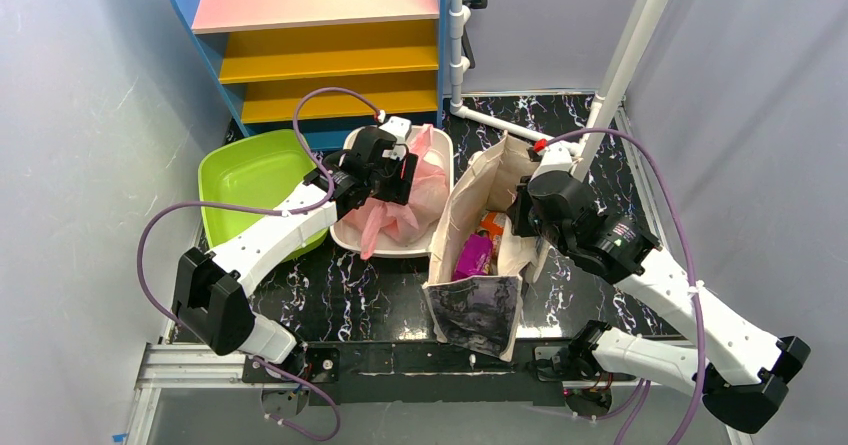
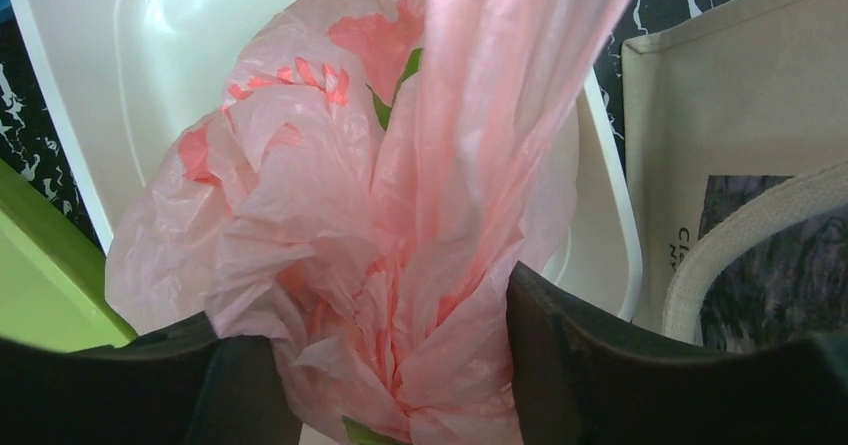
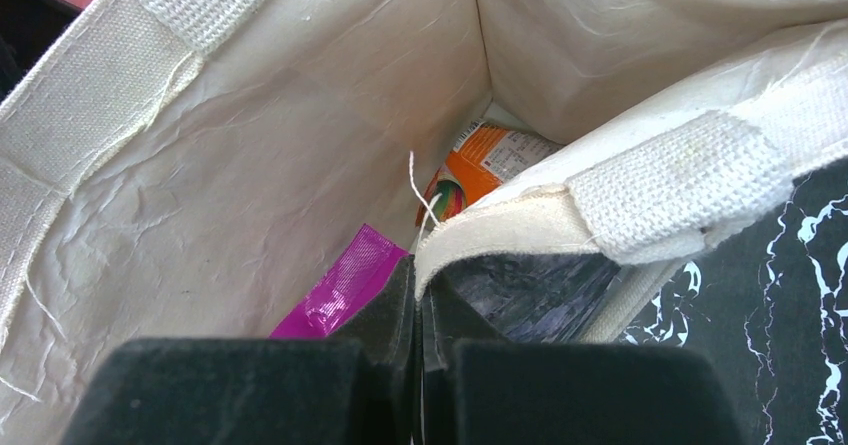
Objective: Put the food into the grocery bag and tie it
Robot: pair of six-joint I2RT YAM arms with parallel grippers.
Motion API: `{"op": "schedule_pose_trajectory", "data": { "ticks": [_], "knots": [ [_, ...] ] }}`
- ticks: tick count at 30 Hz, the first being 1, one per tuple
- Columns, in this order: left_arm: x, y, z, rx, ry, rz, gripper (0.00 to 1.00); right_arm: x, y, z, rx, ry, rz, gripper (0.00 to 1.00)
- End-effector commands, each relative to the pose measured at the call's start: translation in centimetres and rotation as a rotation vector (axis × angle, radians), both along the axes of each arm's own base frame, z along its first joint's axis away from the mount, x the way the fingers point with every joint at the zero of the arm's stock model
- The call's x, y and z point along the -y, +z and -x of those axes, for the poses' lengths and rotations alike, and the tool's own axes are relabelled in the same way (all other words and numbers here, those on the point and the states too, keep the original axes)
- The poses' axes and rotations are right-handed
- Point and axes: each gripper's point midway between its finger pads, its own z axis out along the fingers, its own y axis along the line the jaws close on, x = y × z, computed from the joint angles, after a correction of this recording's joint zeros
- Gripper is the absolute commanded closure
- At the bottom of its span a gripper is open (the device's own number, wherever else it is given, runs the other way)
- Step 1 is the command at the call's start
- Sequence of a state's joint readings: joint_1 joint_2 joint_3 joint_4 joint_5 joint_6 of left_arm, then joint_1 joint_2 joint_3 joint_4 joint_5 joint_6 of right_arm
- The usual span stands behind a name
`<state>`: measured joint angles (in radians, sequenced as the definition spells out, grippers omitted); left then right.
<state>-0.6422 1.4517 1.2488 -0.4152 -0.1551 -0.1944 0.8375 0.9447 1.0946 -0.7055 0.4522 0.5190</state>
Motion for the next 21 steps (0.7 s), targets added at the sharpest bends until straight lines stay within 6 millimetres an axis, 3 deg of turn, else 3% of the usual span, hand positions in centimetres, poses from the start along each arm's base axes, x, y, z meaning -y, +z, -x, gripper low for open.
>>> {"op": "schedule_pose_trajectory", "data": {
  "ticks": [1, 4, 8, 12, 21],
  "knots": [
    [-0.6, -0.5, 0.1, -0.014, 0.015, -0.016, 0.48, -0.2, 0.2, -0.8, 0.027, -0.009, -0.012, 0.99],
    [-0.6, -0.5, 0.3, -0.014, 0.007, -0.014, 0.62, -0.2, 0.1, -0.7, 0.026, -0.009, -0.011, 0.99],
    [-0.7, 0.0, 0.3, -0.002, 0.013, -0.007, 0.88, -0.1, 0.0, -0.7, 0.026, -0.011, -0.011, 0.99],
    [-0.7, 0.6, 0.3, 0.006, 0.014, 0.003, 0.99, 0.0, 0.0, -0.7, 0.025, -0.013, -0.015, 0.99],
    [0.3, 4.2, 1.3, 0.029, -0.034, 0.095, 1.0, 0.0, 0.1, -0.8, 0.031, -0.014, -0.025, 0.99]
  ]
}}
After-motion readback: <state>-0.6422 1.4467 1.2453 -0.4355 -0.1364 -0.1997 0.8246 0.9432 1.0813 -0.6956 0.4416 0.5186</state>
